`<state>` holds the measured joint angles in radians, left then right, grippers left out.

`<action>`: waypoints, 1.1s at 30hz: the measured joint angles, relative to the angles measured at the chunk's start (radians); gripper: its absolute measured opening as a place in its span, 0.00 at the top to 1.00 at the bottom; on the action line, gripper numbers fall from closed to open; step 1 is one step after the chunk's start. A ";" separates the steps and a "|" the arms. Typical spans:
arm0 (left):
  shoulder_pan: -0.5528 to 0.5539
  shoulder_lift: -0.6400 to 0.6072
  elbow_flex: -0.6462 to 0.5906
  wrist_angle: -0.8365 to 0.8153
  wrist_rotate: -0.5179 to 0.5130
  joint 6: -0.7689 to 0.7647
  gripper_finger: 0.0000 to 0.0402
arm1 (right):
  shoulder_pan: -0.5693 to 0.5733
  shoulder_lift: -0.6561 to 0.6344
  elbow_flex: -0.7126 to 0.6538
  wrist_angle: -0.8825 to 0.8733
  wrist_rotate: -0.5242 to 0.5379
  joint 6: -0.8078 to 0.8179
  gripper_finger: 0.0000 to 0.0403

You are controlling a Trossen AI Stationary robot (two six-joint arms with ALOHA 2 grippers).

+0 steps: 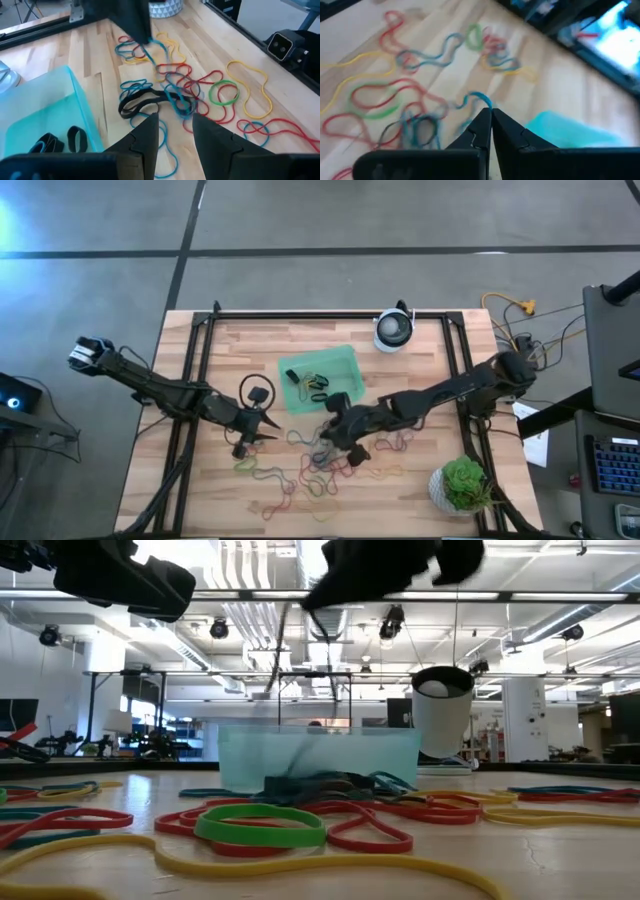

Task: Pick and place rubber bands into bin
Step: Put the blue rubber band into the green bin

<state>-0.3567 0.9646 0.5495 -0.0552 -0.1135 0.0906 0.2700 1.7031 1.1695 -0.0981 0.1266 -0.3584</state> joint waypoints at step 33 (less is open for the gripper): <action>0.001 0.003 0.000 0.021 0.000 0.028 0.74 | -0.465 -0.066 0.065 -0.082 0.002 0.117 0.98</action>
<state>-0.3553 0.9680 0.5491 -0.0341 -0.1139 0.1188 -0.1949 1.6375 1.2345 -0.1804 0.1281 -0.2414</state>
